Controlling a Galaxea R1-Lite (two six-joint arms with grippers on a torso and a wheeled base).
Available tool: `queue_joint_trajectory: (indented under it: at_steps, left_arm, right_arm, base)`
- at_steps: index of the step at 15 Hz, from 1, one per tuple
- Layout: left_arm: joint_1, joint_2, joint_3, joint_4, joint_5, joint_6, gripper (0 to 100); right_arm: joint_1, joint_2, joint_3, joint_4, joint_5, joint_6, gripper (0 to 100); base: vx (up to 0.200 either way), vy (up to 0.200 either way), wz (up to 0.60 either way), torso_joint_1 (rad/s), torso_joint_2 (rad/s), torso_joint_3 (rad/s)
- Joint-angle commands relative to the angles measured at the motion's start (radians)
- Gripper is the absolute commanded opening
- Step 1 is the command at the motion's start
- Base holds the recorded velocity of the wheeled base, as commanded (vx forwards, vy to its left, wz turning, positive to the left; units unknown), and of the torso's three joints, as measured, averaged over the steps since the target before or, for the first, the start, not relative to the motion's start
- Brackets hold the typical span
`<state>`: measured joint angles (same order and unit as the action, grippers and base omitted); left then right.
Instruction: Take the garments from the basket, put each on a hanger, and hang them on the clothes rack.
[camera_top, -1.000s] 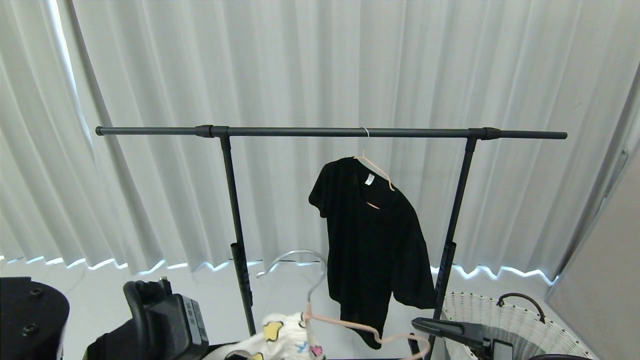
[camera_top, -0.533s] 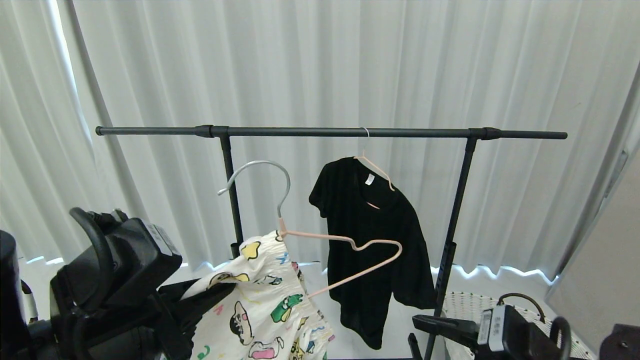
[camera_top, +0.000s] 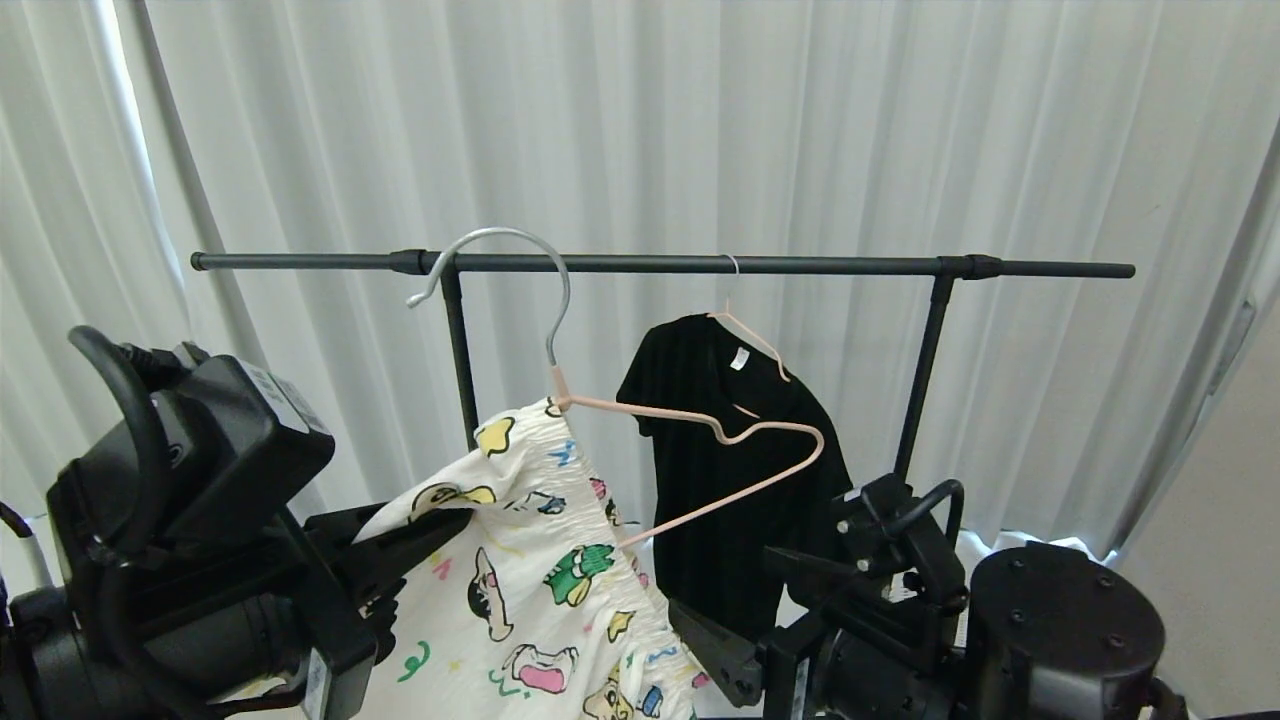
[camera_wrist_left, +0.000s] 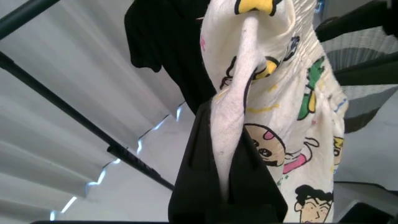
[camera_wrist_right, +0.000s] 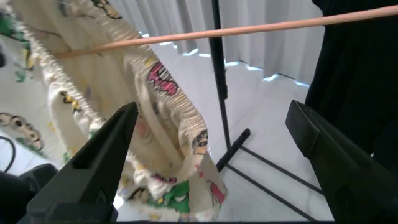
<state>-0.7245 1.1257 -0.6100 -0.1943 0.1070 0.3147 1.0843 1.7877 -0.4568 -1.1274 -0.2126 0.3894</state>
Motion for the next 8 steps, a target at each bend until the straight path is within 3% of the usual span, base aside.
queue_joint_trajectory:
  at_steps: [1,6,8]
  left_arm:
    - [-0.003,0.000,-0.004,-0.001,0.000,0.000,0]
    - [-0.003,0.000,-0.007,-0.001,0.000,0.001,0]
    - [-0.023,-0.004,-0.002,-0.002,0.000,0.014,0]
  right_arm:
    - [0.014,0.044,-0.006,0.000,-0.001,-0.003,100]
    - [0.123,0.075,0.003,0.003,-0.002,-0.004,100]
    - [0.123,0.095,0.000,0.003,-0.021,-0.009,100]
  base:
    - [0.000,0.000,0.00,0.000,0.00,0.000]
    - [0.000,0.000,0.00,0.000,0.00,0.000]
    - [0.000,0.000,0.00,0.000,0.00,0.000]
